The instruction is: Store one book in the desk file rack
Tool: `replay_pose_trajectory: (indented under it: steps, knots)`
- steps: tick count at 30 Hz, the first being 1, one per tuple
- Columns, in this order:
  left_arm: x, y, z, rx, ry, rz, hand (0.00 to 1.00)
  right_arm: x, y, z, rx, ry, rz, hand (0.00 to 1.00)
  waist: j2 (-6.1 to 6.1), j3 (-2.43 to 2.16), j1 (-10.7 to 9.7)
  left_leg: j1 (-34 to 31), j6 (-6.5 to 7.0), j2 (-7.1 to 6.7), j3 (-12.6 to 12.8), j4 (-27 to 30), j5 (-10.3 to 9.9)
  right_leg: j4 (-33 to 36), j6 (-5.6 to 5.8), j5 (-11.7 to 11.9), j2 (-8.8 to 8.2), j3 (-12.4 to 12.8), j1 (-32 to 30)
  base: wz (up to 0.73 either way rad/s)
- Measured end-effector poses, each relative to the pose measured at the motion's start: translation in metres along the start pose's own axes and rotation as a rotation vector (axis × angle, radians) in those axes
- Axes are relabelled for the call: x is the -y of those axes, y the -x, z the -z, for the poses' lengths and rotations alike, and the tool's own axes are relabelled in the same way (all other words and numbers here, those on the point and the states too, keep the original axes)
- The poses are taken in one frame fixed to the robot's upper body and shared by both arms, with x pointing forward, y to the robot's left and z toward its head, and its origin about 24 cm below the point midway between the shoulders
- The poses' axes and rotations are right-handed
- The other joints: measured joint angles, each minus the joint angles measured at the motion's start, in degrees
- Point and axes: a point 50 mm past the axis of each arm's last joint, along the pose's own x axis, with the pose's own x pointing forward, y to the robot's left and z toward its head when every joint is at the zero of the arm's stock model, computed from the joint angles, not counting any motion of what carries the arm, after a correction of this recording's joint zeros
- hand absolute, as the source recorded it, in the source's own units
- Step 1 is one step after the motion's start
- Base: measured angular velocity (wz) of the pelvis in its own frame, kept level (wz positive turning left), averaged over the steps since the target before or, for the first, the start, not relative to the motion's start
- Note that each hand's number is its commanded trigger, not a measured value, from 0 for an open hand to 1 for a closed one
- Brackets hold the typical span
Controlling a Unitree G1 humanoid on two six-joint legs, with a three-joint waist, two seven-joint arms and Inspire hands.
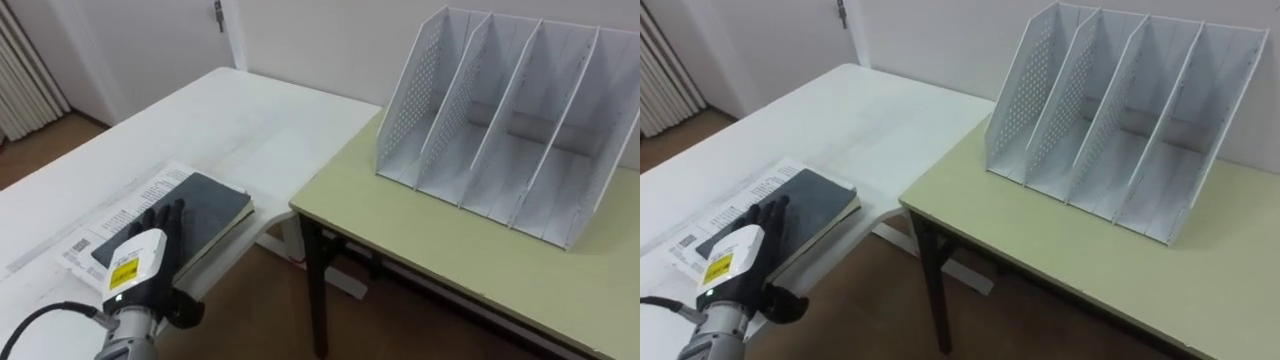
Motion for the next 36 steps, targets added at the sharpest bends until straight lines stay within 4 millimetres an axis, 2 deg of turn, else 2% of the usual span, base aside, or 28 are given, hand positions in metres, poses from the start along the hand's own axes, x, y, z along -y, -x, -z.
replay_pose_trajectory:
  steps: [5, 6, 7, 8, 9, 10, 14, 20, 25, 30, 36]
  knots:
    - [0.002, 0.001, 0.003, -0.011, -0.002, 0.019, 0.0, 0.001, 0.0, -0.002, 0.002, 0.005, 0.003, 0.0, 0.49, 0.01, -0.65, -0.09, 0.0, -0.05, 0.04, -0.04, 0.0, 0.01, 0.0, 0.0, 0.02, -0.02, -0.08, 0.0]
    - [0.004, 0.001, 0.004, -0.017, -0.006, 0.026, 0.0, 0.002, 0.0, -0.002, 0.003, 0.002, 0.004, 0.0, 0.69, -0.13, -0.64, -0.16, 0.0, -0.08, -0.02, -0.04, 0.0, 0.01, 0.0, 0.0, 0.03, 0.02, -0.23, 0.0]
    - [0.004, 0.001, 0.004, -0.018, -0.007, 0.031, 0.18, 0.002, 0.0, -0.003, 0.004, -0.005, 0.006, 0.0, 0.84, -0.23, -0.66, -0.25, 0.0, -0.11, -0.03, -0.03, 0.0, 0.0, 0.0, 0.0, 0.03, 0.03, -0.34, 0.0]
    - [0.004, 0.001, 0.005, -0.019, -0.007, 0.034, 0.47, 0.002, 0.0, -0.002, 0.003, -0.007, 0.006, 0.0, 0.86, -0.24, -0.73, -0.26, 0.0, -0.11, -0.01, -0.01, 0.0, -0.01, -0.01, 0.0, 0.02, 0.01, -0.35, 0.0]
    - [0.004, 0.001, 0.005, -0.02, -0.008, 0.037, 0.66, 0.002, 0.0, -0.002, 0.001, -0.014, 0.006, 0.0, 0.85, -0.23, -0.75, -0.27, 0.0, -0.11, 0.01, 0.04, 0.0, -0.04, -0.01, 0.0, 0.03, -0.03, -0.34, 0.0]
    - [0.004, 0.001, 0.005, -0.022, -0.011, 0.04, 1.0, 0.003, 0.0, -0.001, -0.003, -0.021, 0.009, 0.0, 0.83, -0.23, -0.7, -0.3, 0.0, -0.11, 0.03, 0.07, 0.0, -0.09, -0.01, 0.0, 0.02, -0.04, -0.37, 0.0]
    - [0.003, 0.0, 0.007, -0.033, -0.036, 0.043, 1.0, 0.003, 0.0, 0.0, -0.015, -0.033, 0.01, 0.0, 0.79, -0.25, -0.77, -0.08, 0.0, -0.11, 0.18, 0.15, 0.0, -0.25, -0.01, -0.01, 0.01, 0.16, -0.55, -0.01]
    - [-0.011, -0.007, 0.008, -0.05, -0.044, -0.003, 1.0, 0.003, 0.0, 0.002, -0.03, -0.035, 0.017, 0.0, 0.69, -0.32, -0.82, 0.25, 0.0, -0.1, 0.3, 0.44, 0.01, -0.19, -0.01, -0.01, 0.04, 0.5, -0.49, -0.02]
    - [-0.018, -0.012, 0.006, -0.048, -0.063, -0.036, 1.0, 0.004, 0.0, 0.006, -0.052, -0.043, 0.02, 0.0, 0.33, -0.59, -0.66, 0.39, 0.01, -0.08, 0.43, 0.55, 0.02, -0.01, -0.03, 0.02, 0.1, 0.88, -0.27, -0.02]
    - [-0.02, -0.014, 0.006, -0.051, -0.092, -0.04, 1.0, 0.006, 0.001, 0.005, -0.046, -0.043, 0.034, 0.0, 0.37, -0.59, -0.74, 1.2, 0.01, -0.06, 0.46, 0.31, 0.01, -0.17, -0.06, 0.17, 0.29, 1.06, 0.63, 0.0]
    - [-0.024, -0.016, 0.009, -0.066, -0.062, -0.055, 1.0, 0.011, 0.001, -0.007, -0.003, -0.038, 0.05, 0.0, 0.35, -0.57, -0.68, 1.24, 0.0, -0.08, 0.53, 0.22, 0.02, -0.24, -0.08, 0.18, 0.29, 0.98, 0.78, 0.0]
